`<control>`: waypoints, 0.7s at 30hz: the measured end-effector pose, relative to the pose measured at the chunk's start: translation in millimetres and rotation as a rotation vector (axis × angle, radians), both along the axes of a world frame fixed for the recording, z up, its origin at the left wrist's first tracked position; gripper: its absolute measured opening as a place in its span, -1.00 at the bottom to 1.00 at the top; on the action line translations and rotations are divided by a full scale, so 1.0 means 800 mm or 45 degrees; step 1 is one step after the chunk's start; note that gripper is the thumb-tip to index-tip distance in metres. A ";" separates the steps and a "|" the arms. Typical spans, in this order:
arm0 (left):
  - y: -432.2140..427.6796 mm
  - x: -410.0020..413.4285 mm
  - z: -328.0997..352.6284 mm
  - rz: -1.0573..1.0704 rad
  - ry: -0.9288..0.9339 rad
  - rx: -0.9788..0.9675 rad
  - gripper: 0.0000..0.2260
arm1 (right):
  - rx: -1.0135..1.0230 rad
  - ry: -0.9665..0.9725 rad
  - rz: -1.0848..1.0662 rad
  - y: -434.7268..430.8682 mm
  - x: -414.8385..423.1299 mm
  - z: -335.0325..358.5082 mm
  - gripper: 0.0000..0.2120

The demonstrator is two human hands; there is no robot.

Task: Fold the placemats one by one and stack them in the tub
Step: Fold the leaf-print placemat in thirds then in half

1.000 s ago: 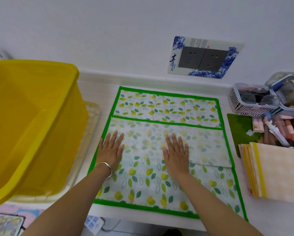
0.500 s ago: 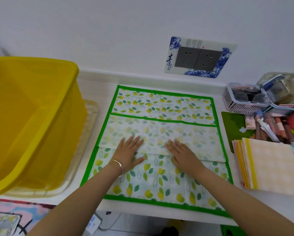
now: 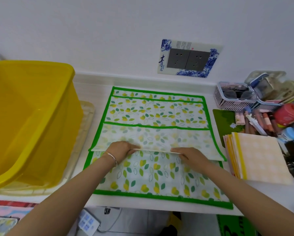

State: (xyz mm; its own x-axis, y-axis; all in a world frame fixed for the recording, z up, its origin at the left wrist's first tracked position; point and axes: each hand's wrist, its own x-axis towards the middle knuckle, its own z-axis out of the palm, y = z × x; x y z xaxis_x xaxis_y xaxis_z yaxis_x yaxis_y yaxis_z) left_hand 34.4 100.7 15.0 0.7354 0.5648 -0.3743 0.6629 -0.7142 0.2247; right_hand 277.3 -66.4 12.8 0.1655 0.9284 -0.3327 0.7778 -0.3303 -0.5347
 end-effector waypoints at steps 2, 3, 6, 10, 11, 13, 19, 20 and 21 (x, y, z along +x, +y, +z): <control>0.007 -0.001 0.008 0.071 -0.076 -0.151 -0.63 | -0.023 0.027 -0.080 -0.003 0.014 0.008 -0.79; 0.011 -0.002 0.012 0.090 -0.137 -0.244 -0.66 | -0.041 0.047 -0.089 -0.002 0.021 0.013 -0.82; 0.017 0.000 0.030 0.128 -0.222 -0.505 -0.53 | -0.176 0.217 0.017 0.001 0.033 0.037 -0.59; 0.028 0.008 0.055 0.159 -0.090 -0.630 -0.69 | -0.566 0.375 0.136 0.010 0.047 0.071 -0.64; 0.033 0.010 0.061 0.153 -0.057 -0.622 -0.73 | -0.608 0.356 0.153 0.015 0.052 0.075 -0.69; 0.043 0.016 0.072 0.162 -0.049 -0.578 -0.80 | -0.619 0.305 0.141 0.026 0.061 0.082 -0.79; 0.065 0.038 0.067 0.216 -0.434 0.127 -0.68 | -0.287 0.161 0.025 0.076 0.085 0.094 -0.85; 0.060 0.041 0.060 0.219 -0.529 0.198 -0.61 | -0.237 0.129 -0.005 0.084 0.088 0.089 -0.82; 0.055 0.044 0.051 0.226 -0.604 0.226 -0.56 | -0.200 0.121 -0.046 0.093 0.091 0.082 -0.78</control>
